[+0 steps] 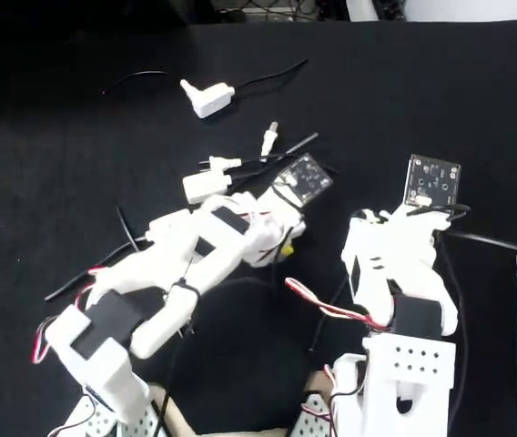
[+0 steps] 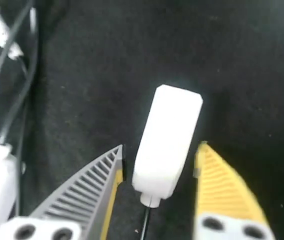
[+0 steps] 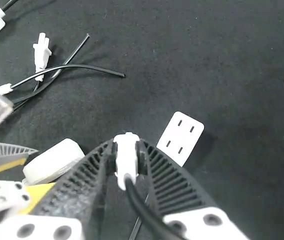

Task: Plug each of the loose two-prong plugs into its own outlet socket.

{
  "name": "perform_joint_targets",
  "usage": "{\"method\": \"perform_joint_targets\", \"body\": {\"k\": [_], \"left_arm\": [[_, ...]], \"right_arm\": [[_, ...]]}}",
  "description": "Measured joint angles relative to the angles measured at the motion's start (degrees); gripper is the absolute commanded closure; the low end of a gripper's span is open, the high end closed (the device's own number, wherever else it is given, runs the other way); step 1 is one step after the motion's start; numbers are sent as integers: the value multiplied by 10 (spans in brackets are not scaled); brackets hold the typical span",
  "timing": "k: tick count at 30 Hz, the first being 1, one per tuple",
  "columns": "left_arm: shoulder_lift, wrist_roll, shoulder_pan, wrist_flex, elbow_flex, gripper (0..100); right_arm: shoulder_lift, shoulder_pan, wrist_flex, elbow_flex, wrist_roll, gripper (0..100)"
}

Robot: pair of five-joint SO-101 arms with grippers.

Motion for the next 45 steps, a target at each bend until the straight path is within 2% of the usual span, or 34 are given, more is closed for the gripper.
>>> {"method": "perform_joint_targets", "body": {"k": [4,8,12,17,21,25,27,30,31,38,42,45], "left_arm": [[11,1,1,21,-21,972],[-16,1,-1,59,-23,972],[-99,1,-1,113,4,972],[-245,-11,-1,148,117,972],[-370,-46,-26,149,230,972],[-452,-85,-88,104,324,967],[-468,-106,-105,71,361,912],[-480,-123,-113,46,406,763],[-482,-124,-113,42,416,750],[-514,-95,-120,46,425,782],[-593,-90,-126,104,423,812],[-669,-87,-159,128,416,828]], "right_arm": [[0,0,0,0,0,987],[0,0,0,0,0,987],[0,0,0,0,0,987],[0,0,0,0,0,987],[0,0,0,0,0,987],[0,0,0,0,0,987],[0,0,0,0,0,987],[0,0,0,0,0,987],[0,0,0,0,0,987],[0,0,0,0,0,987],[0,0,0,0,0,987],[0,0,0,0,0,987]]}}
